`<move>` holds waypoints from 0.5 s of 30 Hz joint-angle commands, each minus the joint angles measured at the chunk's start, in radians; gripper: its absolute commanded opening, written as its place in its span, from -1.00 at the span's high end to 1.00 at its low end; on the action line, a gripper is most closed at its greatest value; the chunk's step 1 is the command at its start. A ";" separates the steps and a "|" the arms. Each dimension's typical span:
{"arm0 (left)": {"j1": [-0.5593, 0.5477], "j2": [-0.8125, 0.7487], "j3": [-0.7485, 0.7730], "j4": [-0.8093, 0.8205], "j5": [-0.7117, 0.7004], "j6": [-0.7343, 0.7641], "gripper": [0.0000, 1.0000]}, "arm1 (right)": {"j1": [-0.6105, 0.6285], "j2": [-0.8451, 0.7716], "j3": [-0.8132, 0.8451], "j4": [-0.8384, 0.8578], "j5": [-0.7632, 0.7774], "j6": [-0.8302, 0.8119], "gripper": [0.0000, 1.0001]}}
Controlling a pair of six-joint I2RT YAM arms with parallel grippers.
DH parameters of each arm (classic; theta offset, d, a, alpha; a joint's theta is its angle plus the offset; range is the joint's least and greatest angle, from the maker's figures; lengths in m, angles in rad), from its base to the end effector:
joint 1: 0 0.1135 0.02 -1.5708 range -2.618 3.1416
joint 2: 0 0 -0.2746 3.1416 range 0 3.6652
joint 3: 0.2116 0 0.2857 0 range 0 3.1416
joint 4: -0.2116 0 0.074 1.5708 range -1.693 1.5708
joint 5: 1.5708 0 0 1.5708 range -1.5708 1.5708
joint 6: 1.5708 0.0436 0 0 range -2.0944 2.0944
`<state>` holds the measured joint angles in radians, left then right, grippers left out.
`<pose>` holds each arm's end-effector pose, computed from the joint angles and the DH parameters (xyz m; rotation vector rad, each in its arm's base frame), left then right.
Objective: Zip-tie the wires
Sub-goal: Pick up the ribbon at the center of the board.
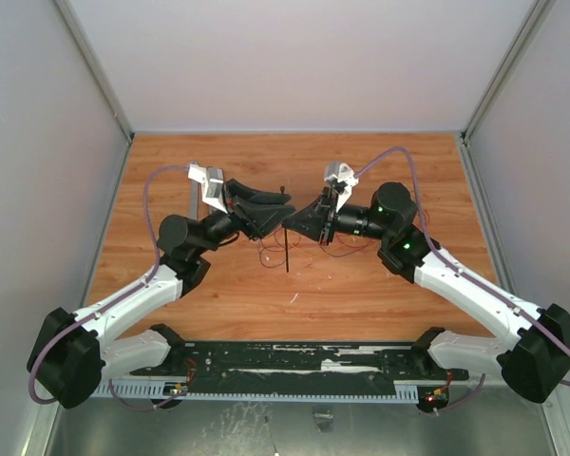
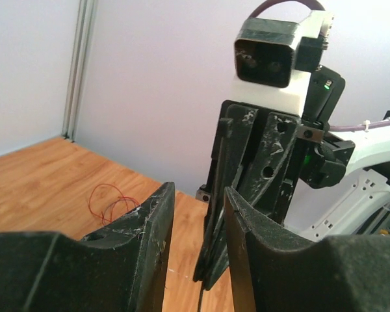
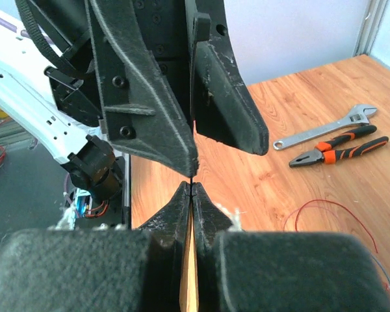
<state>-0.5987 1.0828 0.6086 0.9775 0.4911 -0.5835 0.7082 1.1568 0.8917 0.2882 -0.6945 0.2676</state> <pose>0.2079 -0.1667 0.3361 0.4889 1.1290 -1.3038 0.2115 0.2178 0.3521 -0.9288 1.4332 1.2803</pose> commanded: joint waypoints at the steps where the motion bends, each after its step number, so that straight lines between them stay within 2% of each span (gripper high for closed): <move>1: 0.013 -0.016 0.014 0.030 -0.007 0.000 0.18 | -0.009 -0.031 -0.016 0.007 0.012 -0.016 1.00; 6: 0.021 -0.003 0.020 0.063 0.009 -0.021 0.19 | -0.010 -0.033 -0.017 -0.006 0.013 -0.024 1.00; 15: 0.031 0.015 0.037 0.104 0.035 -0.050 0.43 | -0.012 -0.038 -0.023 -0.019 0.017 -0.034 1.00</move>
<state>-0.5743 1.0878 0.6102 1.0306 0.5045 -0.6231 0.7025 1.1366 0.8852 0.2806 -0.6918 0.2550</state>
